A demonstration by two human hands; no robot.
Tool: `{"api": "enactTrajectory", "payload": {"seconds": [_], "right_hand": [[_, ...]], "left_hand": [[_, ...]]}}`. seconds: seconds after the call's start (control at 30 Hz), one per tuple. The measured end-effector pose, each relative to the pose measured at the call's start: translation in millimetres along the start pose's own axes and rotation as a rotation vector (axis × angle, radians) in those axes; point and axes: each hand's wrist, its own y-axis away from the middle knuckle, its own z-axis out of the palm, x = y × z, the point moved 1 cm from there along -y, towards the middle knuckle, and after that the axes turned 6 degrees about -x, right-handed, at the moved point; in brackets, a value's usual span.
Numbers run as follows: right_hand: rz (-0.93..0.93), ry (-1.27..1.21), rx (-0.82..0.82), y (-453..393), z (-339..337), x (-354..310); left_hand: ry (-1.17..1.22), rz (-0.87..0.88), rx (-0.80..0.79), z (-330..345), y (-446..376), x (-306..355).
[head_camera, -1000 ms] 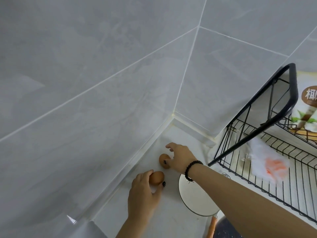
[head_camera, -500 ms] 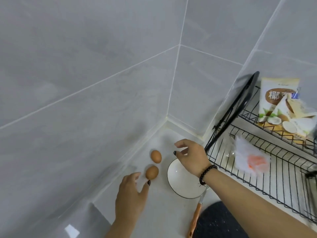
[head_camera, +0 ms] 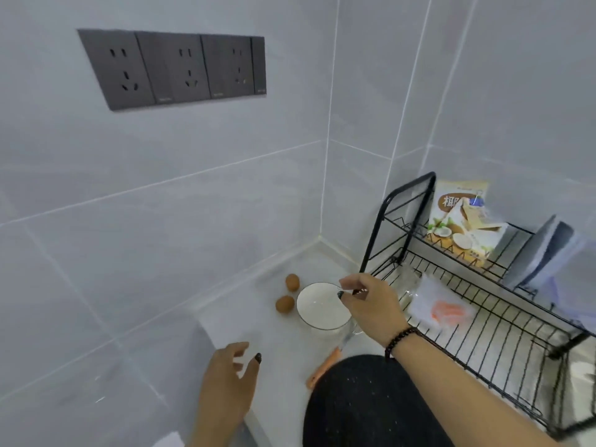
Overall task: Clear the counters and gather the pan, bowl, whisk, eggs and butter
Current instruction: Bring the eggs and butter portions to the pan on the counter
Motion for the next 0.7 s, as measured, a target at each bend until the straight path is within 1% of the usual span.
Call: {"api": "enactTrajectory", "payload": {"seconds": [0.1, 0.33, 0.5, 0.7], "right_hand": [[-0.014, -0.026, -0.041, 35.2, -10.2, -1.7], [-0.049, -0.077, -0.122, 112.5, -20.4, -16.1], [-0.079, -0.086, -0.176, 171.9, -21.2, -23.3], [-0.064, -0.075, -0.191, 243.2, -15.9, -31.1]], "left_hand": [[0.073, -0.031, 0.056, -13.3, 50.6, 3.2], [0.181, 0.016, 0.157, -46.6, 145.1, 27.4], [0.226, 0.044, 0.147, -62.0, 198.4, 36.5], [0.228, 0.074, 0.097, -83.4, 256.1, 25.9]]}}
